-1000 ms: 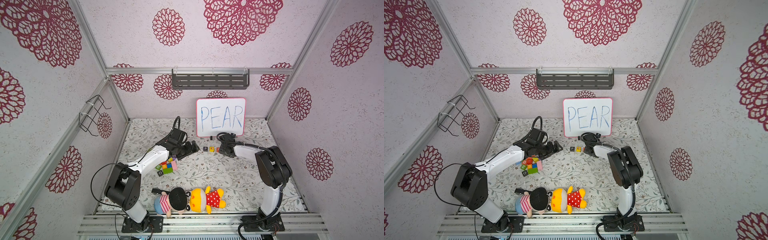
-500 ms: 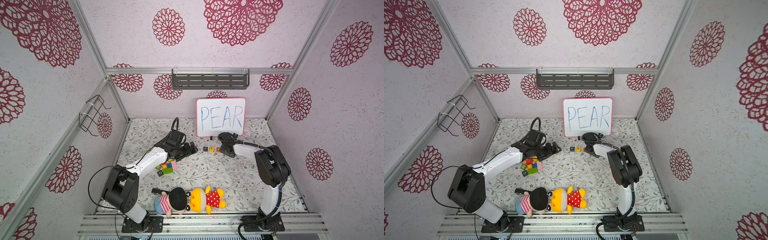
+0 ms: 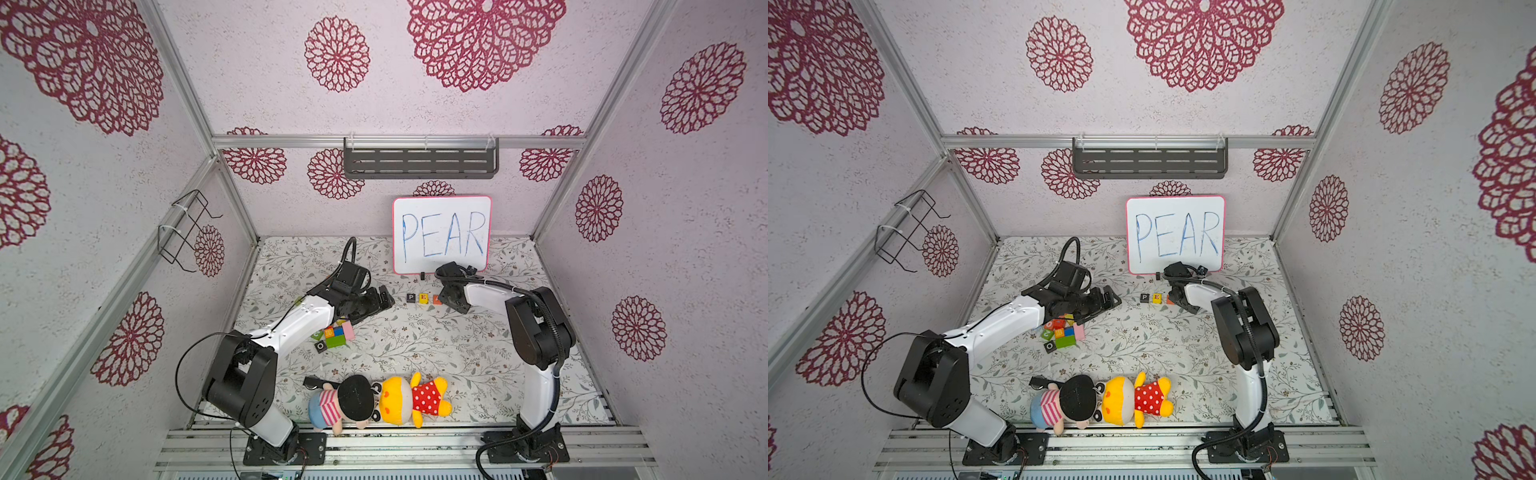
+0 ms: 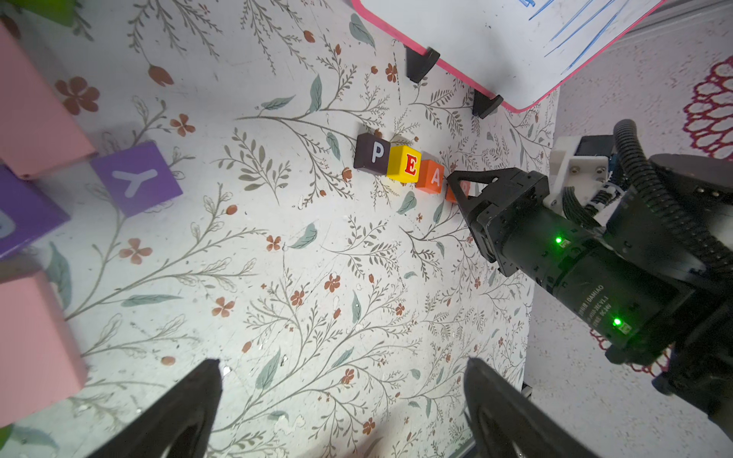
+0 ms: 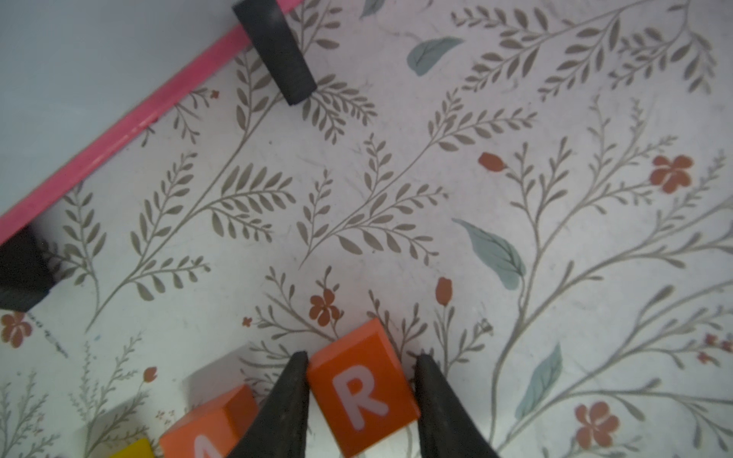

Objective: Spell the uppercase word “pear” with letter blocks
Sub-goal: Place the letter block at the center of the board.

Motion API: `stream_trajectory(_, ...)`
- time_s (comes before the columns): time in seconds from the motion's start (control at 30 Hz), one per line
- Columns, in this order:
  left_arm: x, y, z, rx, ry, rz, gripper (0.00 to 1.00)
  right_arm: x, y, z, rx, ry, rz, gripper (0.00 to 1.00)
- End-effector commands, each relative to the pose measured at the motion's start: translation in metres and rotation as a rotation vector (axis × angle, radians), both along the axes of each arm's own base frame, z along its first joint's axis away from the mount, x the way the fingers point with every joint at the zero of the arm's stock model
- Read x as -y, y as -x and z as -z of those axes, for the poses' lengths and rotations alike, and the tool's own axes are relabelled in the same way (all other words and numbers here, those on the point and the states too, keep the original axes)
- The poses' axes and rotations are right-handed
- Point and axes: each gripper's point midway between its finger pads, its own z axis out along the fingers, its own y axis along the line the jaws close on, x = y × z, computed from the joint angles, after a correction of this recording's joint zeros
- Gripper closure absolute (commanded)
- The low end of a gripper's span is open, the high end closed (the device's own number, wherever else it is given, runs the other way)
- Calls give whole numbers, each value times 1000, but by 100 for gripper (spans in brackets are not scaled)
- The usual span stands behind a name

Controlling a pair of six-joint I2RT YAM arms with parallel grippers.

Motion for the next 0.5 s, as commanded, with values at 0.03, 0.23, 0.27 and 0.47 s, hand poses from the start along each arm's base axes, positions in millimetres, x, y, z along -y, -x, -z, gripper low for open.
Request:
stream_trajectory(0.03, -2, -5, -15, 49, 20, -8, 2, 6, 2, 1, -25, 18, 35, 73)
stream_trajectory(0.23, -3, -6, -15, 48, 20, -8, 2, 4, -1, 0, -28, 13, 24, 70)
stream_trajectory(0.27, -2, -5, -15, 48, 21, -5, 2, 3, -1, 0, -28, 10, 22, 69)
stream_trajectory(0.47, -3, -6, -16, 51, 19, -6, 2, 3, -4, -3, -23, 7, 19, 63)
